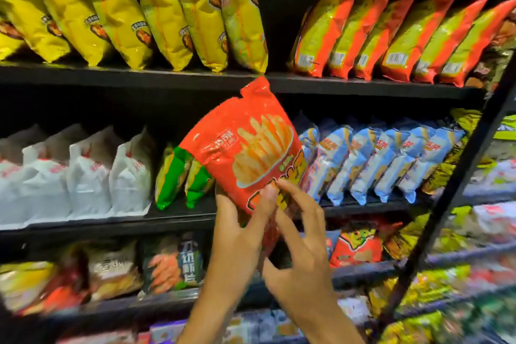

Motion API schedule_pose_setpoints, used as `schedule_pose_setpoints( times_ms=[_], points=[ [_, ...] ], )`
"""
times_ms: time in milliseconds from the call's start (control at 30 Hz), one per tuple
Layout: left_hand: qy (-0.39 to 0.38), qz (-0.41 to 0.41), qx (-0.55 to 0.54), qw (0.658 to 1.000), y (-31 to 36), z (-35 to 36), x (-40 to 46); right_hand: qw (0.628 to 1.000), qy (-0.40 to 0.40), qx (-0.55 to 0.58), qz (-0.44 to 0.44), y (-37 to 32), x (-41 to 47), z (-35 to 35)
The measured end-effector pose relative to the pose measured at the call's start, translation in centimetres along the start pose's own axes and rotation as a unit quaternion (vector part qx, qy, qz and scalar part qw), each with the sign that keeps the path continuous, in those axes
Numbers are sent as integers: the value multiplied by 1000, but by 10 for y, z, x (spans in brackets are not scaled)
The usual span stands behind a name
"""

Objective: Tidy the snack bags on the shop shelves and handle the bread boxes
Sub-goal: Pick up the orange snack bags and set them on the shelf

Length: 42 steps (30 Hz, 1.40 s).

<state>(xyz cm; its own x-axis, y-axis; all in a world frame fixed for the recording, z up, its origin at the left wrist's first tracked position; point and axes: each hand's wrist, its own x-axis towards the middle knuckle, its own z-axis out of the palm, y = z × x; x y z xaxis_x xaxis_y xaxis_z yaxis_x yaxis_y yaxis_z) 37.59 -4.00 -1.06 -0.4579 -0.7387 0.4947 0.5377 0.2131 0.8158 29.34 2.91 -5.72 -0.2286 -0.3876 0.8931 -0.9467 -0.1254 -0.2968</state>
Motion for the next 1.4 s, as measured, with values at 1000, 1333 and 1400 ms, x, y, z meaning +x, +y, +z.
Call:
schedule_pose_setpoints(
  times_ms=[1000, 1333, 1400],
  points=[
    [55, -234, 23, 970, -30, -81, -71, 851, -27, 377, 365, -23, -47, -12],
    [63, -260, 11, 964, -30, -78, -68, 902, -72, 350, 241, -3, -53, -17],
    [59, -261, 11, 963, -31, -78, -68, 902, -71, 348, 244, 2, -56, -16]
  ],
)
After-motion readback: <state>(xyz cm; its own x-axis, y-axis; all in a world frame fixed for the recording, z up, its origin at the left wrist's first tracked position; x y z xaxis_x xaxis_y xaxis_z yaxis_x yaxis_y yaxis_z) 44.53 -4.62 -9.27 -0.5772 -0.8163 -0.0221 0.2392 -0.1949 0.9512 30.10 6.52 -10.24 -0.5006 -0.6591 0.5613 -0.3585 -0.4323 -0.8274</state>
